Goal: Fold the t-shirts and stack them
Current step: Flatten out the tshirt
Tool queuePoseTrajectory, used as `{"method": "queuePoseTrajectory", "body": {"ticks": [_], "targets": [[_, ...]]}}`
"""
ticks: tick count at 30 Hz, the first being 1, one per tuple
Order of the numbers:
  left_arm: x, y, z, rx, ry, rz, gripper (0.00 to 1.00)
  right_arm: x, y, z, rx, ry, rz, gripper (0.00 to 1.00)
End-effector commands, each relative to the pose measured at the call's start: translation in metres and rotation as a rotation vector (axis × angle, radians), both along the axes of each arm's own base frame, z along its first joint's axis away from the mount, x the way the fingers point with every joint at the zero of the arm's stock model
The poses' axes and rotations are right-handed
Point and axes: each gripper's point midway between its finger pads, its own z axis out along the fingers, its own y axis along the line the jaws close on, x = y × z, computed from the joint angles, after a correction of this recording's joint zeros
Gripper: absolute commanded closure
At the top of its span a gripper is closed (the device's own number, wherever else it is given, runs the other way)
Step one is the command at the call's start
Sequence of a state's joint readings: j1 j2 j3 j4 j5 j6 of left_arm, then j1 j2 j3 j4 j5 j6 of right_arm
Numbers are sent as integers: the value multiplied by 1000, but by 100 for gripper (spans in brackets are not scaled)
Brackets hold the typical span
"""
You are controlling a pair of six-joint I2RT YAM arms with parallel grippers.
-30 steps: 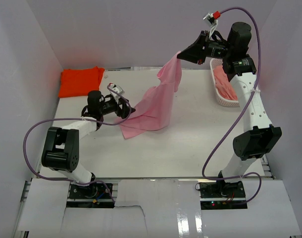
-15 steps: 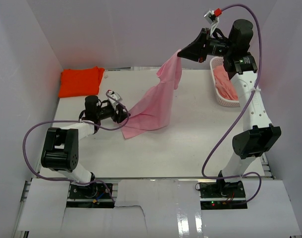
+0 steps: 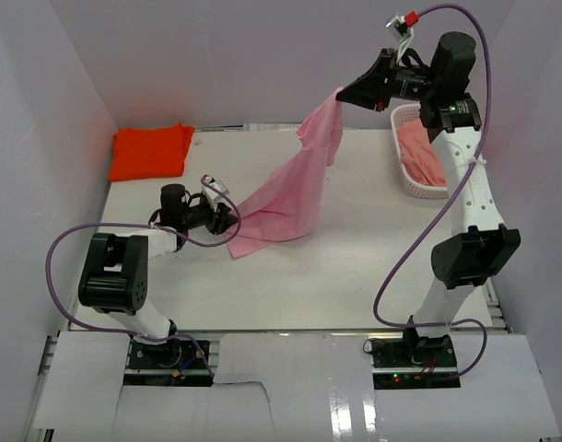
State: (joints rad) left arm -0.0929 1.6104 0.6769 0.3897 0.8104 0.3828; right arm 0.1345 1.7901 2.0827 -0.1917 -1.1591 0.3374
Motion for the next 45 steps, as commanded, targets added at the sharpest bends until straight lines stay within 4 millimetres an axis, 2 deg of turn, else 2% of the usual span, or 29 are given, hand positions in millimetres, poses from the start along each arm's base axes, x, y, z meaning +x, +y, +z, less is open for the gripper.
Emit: {"method": "queuePoseTrajectory", "body": {"ticks": [1,4,13,21,26,35,37,38,40,43,45], "targets": [[-5,0,6,-2,-24,-26,47,-9,-8,26,12,-63,9,92],[-2,0,5,-2,-22,-25,48,-9,-13,29,13,-67,5,92],[3,0,8,-2,-30,-21,60,-8,-20,32,15,-70,-6,92],[3,-3,5,-20,-9,-42,61,-9,-20,33,16,-63,-2,92],[5,-4,3,-21,-3,-46,69,-13,-20,36,17,-69,2,92],[4,-8,4,-34,10,-73,70,-14,-22,38,18,-72,-2,92],[5,-8,5,-34,11,-72,83,-13,-22,39,19,-72,-2,92],[4,-9,1,-34,29,-81,97,-12,-24,39,19,-72,-5,92],[8,-11,3,-41,44,-100,100,-11,-24,37,19,-64,-5,92],[5,-17,-8,-65,139,-142,100,-9,-24,33,17,-57,-14,92],[12,-19,-3,-79,164,-143,100,-7,-24,29,15,-53,-27,92]]}}
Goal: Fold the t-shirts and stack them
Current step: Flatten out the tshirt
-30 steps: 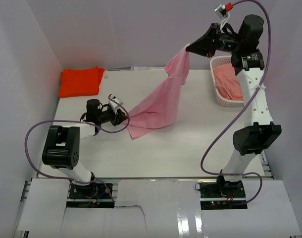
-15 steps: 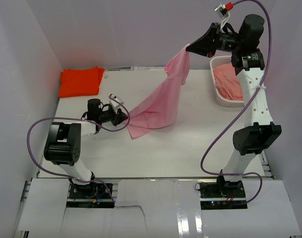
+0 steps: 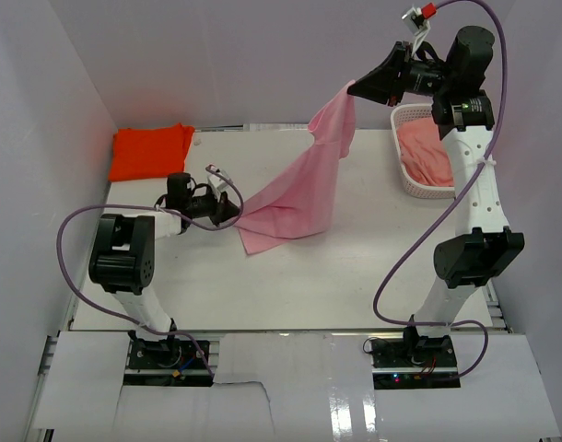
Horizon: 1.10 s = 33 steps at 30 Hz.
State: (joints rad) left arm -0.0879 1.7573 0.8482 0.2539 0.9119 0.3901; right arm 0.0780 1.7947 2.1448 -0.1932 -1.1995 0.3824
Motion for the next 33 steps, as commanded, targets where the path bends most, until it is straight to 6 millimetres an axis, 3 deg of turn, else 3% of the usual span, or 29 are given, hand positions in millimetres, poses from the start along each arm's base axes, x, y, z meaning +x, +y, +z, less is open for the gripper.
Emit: {"method": "queuePoseTrajectory", "body": {"ticks": [1,6,11,15,19,21,22,24,25,28,29,31,32,33], "targets": [[-2,-7,7,-40,61,-50,100,-1,-4,8,3,-35,-35,92],[11,-4,41,-90,28,52,100,18,-4,-21,-14,55,-97,92],[44,10,84,-147,22,281,100,44,-5,-54,-101,139,-251,92],[61,17,125,-236,33,409,100,59,-16,-55,-142,130,-394,92],[80,38,170,-293,59,620,100,78,-45,-56,-202,116,-627,92],[93,52,179,-283,98,730,100,77,-56,-55,-218,110,-701,92],[96,53,199,-281,119,746,100,78,-64,-60,-237,112,-753,92],[96,54,219,-299,107,755,100,78,-76,-63,-251,116,-829,92],[91,52,245,-329,60,737,100,73,-79,-62,-249,108,-842,92],[73,55,279,-358,20,736,100,60,-84,-54,-240,89,-868,92],[69,56,295,-365,-1,741,100,47,-84,-48,-230,78,-862,92],[58,61,299,-347,28,769,100,33,-84,-44,-219,82,-860,92],[46,61,312,-365,14,767,100,16,-83,-34,-203,73,-855,92],[38,61,315,-369,18,765,100,8,-80,-42,-208,97,-842,92]]}}
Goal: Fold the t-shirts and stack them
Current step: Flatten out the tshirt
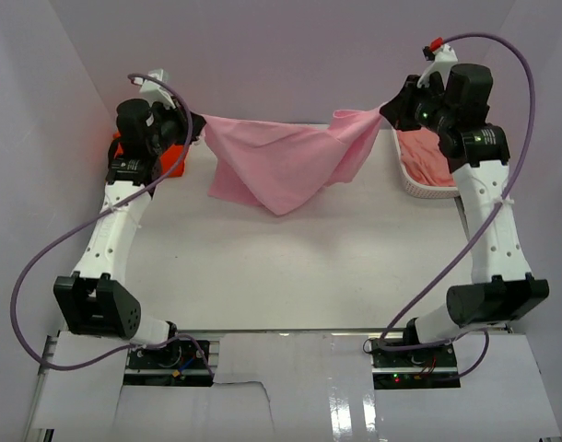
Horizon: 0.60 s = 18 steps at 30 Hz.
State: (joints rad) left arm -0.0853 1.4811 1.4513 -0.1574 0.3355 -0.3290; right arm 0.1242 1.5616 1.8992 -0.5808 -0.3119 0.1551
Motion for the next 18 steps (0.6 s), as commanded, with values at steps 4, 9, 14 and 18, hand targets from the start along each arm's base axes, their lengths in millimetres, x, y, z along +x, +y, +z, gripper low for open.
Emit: {"method": "queuePoseTrajectory", "body": {"ticks": [4,9,14,18], "targets": [[-80,8,46,-70,-33,33,100,-88,2,44,58,-130,15,92],[-143,9,74,-104,-113,10,100,-152,16,52,110,-140,140,92],[-195,-1,94,-159,-139,-67,100,-224,14,76,112,-213,225,92],[-240,-3,119,-178,-225,-112,100,-285,13,100,109,-302,305,92]]}}
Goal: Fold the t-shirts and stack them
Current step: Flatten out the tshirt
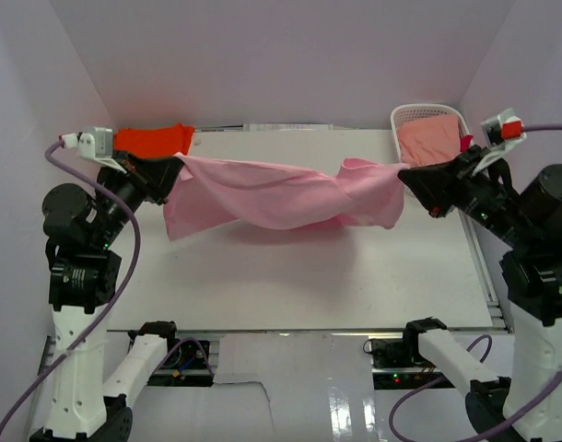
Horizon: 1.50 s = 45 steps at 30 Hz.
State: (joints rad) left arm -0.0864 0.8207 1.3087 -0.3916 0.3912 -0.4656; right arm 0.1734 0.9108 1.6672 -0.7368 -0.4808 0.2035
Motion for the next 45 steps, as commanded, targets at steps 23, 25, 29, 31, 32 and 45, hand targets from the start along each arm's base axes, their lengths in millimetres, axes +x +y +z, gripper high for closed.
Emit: {"method": "queuePoseTrajectory", "body": {"ticks": [23,25,29,31,32,45], "targets": [[-103,36,14,-221,-94,163,100,-183,-21,156,138,-686,72,92],[-94,41,-10,-215,-34,199,100,-152,-16,140,127,-600,68,92],[-74,43,-55,-211,91,233,100,-95,-10,91,124,-432,36,92],[-69,42,-71,-226,118,234,100,-72,-9,65,121,-345,16,92],[-61,40,-93,-235,176,237,100,-48,-6,35,110,-254,8,92],[-3,25,-277,-247,591,253,100,64,13,-226,99,308,-37,92]]}}
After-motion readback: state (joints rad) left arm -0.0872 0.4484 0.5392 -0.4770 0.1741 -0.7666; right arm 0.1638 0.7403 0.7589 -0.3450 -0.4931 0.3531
